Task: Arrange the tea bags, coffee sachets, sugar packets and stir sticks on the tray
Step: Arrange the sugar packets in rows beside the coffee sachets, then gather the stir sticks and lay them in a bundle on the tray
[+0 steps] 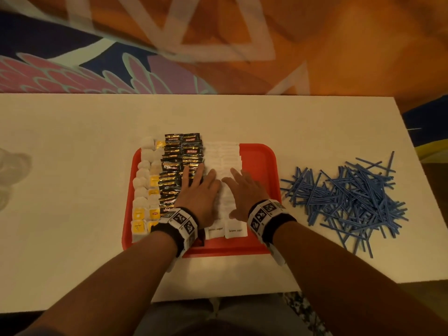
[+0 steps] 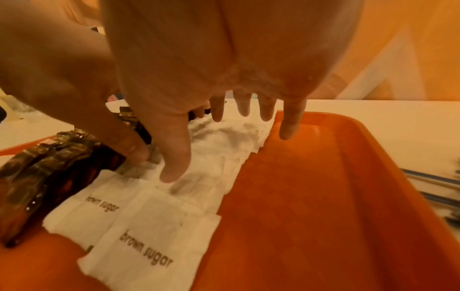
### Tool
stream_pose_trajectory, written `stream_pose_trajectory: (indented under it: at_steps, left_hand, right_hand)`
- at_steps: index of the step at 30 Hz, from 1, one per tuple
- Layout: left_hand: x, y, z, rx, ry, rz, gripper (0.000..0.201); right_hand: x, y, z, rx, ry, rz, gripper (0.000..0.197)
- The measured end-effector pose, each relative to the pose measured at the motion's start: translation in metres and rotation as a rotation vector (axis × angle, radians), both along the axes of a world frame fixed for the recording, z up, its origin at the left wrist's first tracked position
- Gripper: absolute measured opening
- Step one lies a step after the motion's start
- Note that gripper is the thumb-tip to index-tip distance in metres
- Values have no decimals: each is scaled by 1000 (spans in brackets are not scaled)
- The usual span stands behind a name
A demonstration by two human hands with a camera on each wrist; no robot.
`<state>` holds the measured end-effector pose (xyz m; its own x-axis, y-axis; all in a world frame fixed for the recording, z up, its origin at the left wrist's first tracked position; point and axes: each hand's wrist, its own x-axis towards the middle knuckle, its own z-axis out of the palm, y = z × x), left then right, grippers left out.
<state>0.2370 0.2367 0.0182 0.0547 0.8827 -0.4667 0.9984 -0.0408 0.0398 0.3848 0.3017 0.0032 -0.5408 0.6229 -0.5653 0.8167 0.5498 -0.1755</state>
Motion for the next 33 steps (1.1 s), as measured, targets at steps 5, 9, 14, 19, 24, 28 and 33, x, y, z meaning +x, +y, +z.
stream_pose_trajectory:
  at_steps: [5,9,14,19,24,28,33]
  left_hand:
    - [-2,8,7,82,-86,-42,77]
    - [22,14,11,139,-234,-120,59]
    - [84,32,16,88,-326,-147,58]
    - [166,78,5,-22,-318,-119,78]
    - [228,118,-25,-146,-83,-100,118]
    - [267,117,-35,-194,-82,-56,110]
    - [298,109,-34,-112,-198,46,81]
  right_hand:
    - [24,-19,19,27,137,-292,76]
    - [54,-41,24,-13,174,-500,47]
    - [116,-61,27,-71,181,-689,45]
    - [195,-59,23,-91,237,-826,45]
    - [274,-37,18,-133,242,-847,56]
    - [319,-22,11,-187,243,-842,52]
    - [344,-5,6,-212,301,-817,43]
